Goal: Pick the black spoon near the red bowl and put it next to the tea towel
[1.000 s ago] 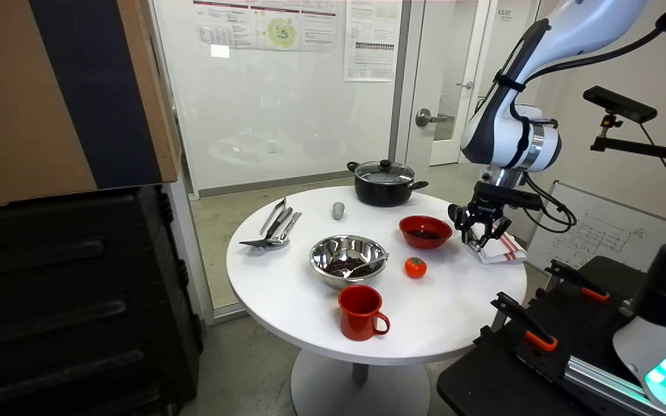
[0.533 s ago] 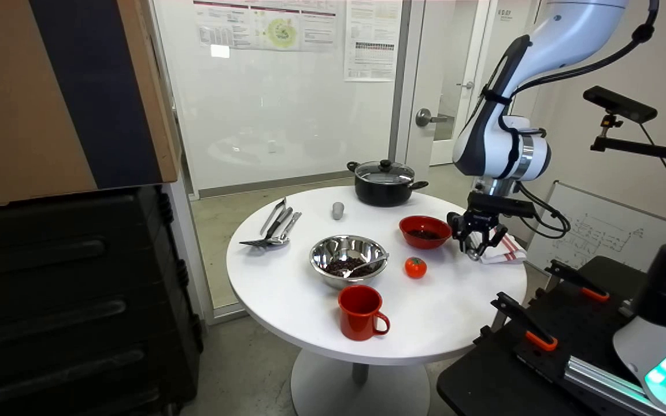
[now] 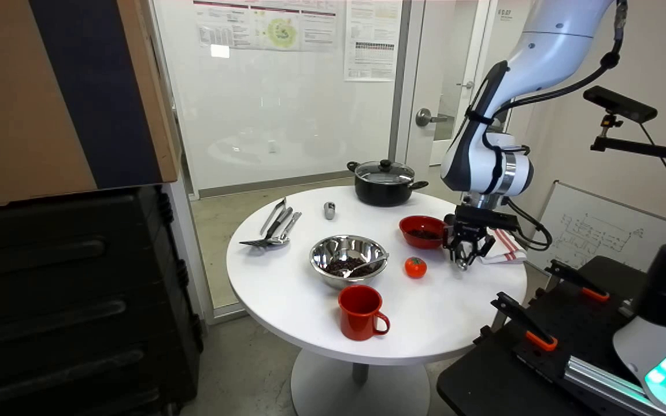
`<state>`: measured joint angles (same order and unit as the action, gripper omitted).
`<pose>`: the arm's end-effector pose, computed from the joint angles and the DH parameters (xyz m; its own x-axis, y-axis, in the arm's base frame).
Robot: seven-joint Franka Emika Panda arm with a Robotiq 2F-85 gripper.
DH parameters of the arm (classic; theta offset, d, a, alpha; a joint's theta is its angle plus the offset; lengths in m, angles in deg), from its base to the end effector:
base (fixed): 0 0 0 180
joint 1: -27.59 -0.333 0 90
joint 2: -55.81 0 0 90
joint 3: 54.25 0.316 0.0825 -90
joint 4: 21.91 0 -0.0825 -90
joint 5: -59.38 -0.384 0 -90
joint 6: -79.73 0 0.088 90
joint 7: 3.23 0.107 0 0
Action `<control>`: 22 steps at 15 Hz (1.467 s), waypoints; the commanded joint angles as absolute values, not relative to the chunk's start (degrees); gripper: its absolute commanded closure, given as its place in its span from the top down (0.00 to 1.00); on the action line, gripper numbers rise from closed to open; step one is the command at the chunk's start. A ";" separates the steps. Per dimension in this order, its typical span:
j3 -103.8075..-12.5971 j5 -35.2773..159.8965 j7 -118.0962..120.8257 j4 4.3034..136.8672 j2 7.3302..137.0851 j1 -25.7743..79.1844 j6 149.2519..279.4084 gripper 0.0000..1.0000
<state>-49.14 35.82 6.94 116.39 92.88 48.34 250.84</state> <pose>0.4217 -0.1396 0.0454 0.6393 -0.7606 -0.1132 -0.7686 -0.6366 -0.0632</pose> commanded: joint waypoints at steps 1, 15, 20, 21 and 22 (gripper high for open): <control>-49.12 34.51 8.74 113.68 96.18 47.60 252.68 0.09; -46.53 34.44 8.77 114.44 93.32 50.93 250.92 1.00; -40.74 32.87 4.57 117.08 87.53 57.50 248.62 1.00; -39.42 32.05 3.23 117.54 86.38 58.93 248.09 1.00; -37.43 30.70 1.35 118.12 85.07 61.07 247.52 1.00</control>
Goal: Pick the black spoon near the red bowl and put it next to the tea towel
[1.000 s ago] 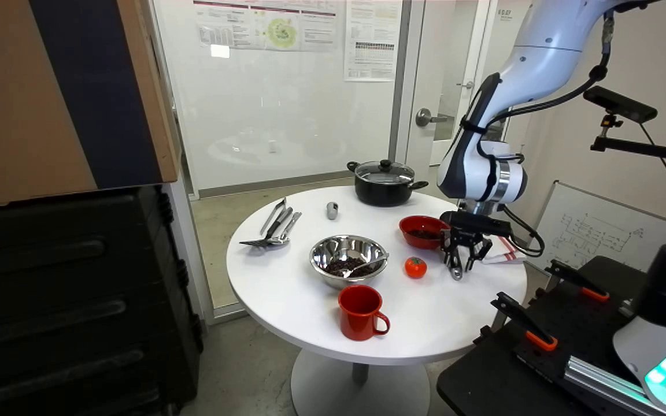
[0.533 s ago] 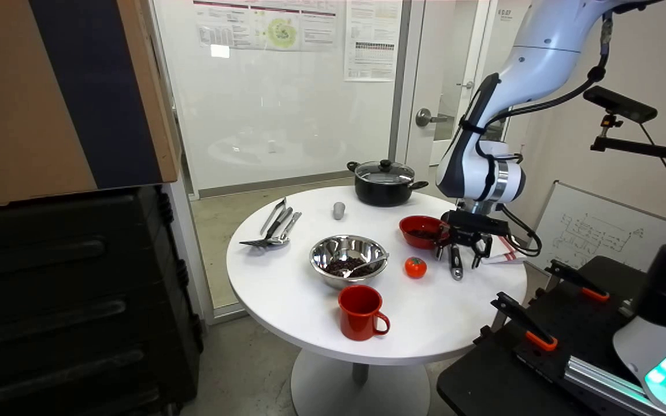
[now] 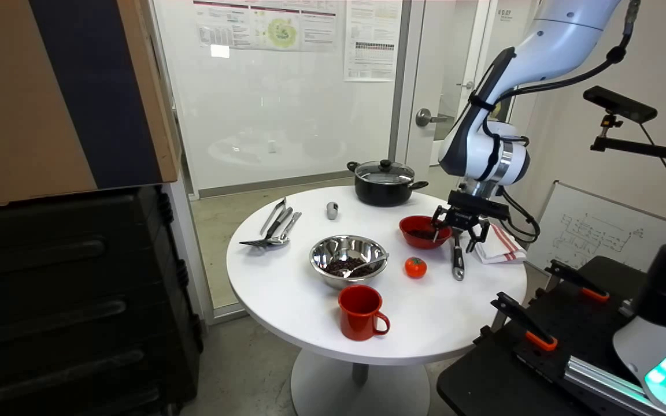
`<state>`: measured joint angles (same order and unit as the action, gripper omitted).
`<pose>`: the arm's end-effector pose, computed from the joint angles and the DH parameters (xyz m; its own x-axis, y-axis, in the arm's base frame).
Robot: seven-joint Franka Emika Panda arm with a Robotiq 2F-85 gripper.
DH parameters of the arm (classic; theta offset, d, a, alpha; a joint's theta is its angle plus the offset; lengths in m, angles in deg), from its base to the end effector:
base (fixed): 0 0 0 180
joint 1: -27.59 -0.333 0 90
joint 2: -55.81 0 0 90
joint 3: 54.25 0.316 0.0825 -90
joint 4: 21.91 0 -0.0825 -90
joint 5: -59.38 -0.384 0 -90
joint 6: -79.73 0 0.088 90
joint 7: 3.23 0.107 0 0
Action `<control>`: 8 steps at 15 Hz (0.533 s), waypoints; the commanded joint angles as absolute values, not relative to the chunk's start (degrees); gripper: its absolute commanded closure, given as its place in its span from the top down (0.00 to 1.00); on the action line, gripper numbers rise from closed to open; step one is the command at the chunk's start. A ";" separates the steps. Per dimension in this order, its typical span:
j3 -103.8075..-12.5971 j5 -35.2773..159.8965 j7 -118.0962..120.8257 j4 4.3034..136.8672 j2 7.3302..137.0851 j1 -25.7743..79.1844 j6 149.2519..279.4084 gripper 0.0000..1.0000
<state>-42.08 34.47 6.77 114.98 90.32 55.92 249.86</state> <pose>0.4453 -0.1444 0.0728 0.6074 -0.7875 -0.1049 -0.7919 -0.5895 -0.1594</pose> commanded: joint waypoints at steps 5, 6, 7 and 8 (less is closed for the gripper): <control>-27.63 25.91 -6.12 120.50 80.06 71.82 244.15 1.00; -25.78 25.11 -7.55 120.91 79.33 73.89 243.41 1.00; -24.08 24.30 -8.93 121.31 78.60 75.81 242.59 1.00; -22.69 23.61 -10.06 121.59 78.10 77.40 241.95 1.00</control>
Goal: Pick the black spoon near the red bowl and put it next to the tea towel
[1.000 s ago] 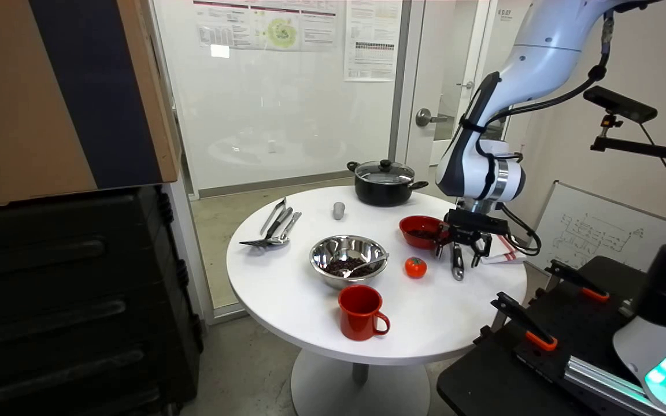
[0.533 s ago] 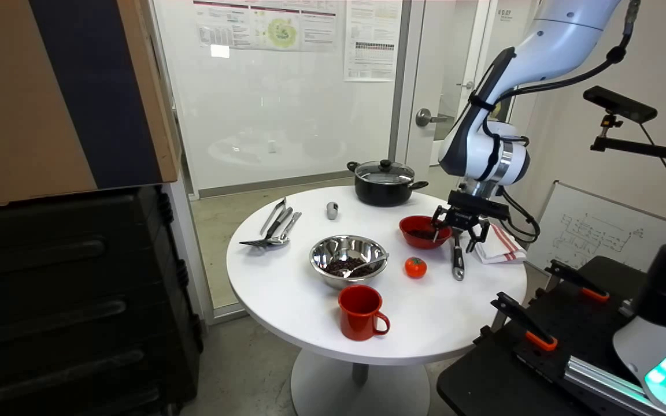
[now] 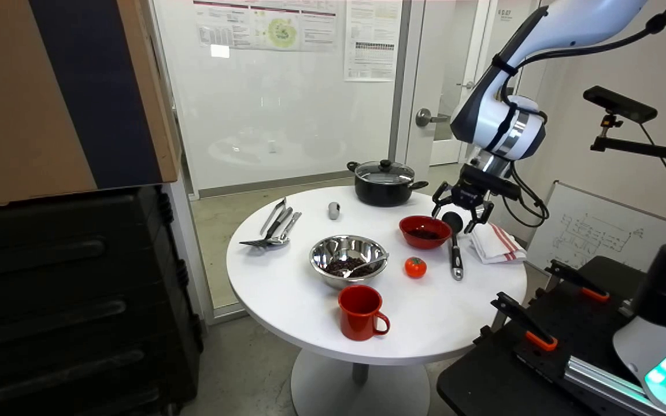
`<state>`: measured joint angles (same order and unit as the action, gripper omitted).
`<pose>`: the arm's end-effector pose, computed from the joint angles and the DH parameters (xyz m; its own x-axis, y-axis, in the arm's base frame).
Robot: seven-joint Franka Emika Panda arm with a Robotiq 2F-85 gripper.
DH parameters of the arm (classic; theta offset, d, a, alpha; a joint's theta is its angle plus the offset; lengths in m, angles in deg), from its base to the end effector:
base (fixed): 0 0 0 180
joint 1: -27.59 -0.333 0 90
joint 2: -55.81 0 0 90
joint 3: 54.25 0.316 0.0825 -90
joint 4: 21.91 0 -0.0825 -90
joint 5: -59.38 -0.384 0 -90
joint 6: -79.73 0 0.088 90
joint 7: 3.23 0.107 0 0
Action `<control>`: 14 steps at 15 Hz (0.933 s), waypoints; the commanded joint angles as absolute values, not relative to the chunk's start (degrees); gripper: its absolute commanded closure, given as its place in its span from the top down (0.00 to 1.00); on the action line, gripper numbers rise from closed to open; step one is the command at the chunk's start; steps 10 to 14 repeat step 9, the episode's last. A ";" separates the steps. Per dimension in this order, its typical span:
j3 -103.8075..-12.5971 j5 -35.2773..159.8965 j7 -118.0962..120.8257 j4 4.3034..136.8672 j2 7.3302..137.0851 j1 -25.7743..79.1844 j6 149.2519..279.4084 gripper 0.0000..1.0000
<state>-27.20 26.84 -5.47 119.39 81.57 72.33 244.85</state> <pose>0.4377 -0.1502 0.1318 0.6587 -0.7427 -0.1206 -0.7354 -0.6015 -0.3120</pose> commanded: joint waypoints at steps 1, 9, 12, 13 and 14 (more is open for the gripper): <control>-21.77 23.48 -10.92 121.90 77.58 78.54 241.01 1.00; -25.77 23.39 -10.10 120.40 79.47 74.00 242.26 1.00; -25.77 23.39 -10.10 120.40 79.47 74.00 242.26 1.00; -25.77 23.39 -10.10 120.40 79.47 74.00 242.26 1.00; -25.77 23.39 -10.10 120.40 79.47 74.00 242.26 1.00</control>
